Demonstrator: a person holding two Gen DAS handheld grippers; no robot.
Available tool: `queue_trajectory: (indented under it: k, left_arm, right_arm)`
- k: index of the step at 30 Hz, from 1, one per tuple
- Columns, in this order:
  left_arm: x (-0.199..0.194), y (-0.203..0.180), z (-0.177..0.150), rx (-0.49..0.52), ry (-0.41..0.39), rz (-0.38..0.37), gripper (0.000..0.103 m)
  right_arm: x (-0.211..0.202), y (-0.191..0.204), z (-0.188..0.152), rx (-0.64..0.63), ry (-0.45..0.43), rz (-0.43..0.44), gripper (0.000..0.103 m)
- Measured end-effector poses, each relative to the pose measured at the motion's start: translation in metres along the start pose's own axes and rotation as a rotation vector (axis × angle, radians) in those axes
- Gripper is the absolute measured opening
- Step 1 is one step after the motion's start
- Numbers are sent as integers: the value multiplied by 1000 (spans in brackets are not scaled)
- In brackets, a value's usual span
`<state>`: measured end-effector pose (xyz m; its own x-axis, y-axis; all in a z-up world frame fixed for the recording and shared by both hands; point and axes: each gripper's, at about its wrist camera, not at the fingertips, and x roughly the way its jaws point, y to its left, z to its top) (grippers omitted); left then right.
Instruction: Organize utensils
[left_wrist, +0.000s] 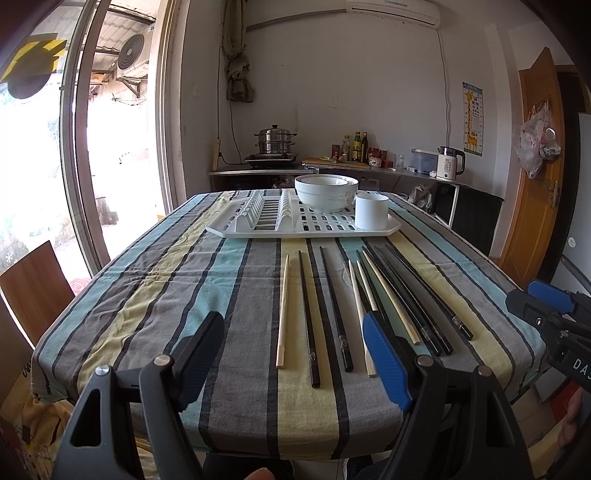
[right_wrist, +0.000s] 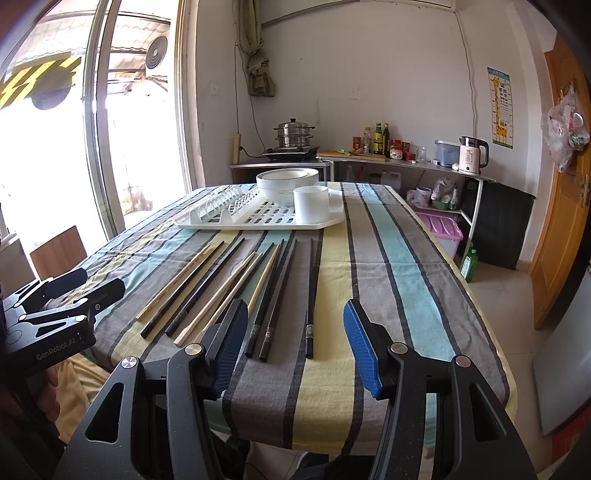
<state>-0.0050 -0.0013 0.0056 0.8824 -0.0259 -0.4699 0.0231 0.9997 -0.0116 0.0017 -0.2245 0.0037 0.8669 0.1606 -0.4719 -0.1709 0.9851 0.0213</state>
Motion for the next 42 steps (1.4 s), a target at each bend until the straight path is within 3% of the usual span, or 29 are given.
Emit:
queue_trajectory:
  k: [17, 23, 29, 38, 42]
  left_arm:
    - [3, 1, 2, 2, 8, 3, 79]
    - [18, 7, 4, -21, 50, -27, 79]
    - [45, 19, 16, -42, 100, -42, 78]
    - [113, 36, 41, -12, 218, -36, 65]
    - [133, 39, 47, 4, 264, -53, 62]
  right_arm:
    - [3, 0, 5, 1, 0, 6, 55]
    - [14, -4, 8, 9, 10, 10, 55]
    - [38, -6, 20, 3, 45, 27, 55]
    - [97, -1, 48, -22, 148, 79, 54]
    - [121, 0, 53, -26, 204, 88, 47]
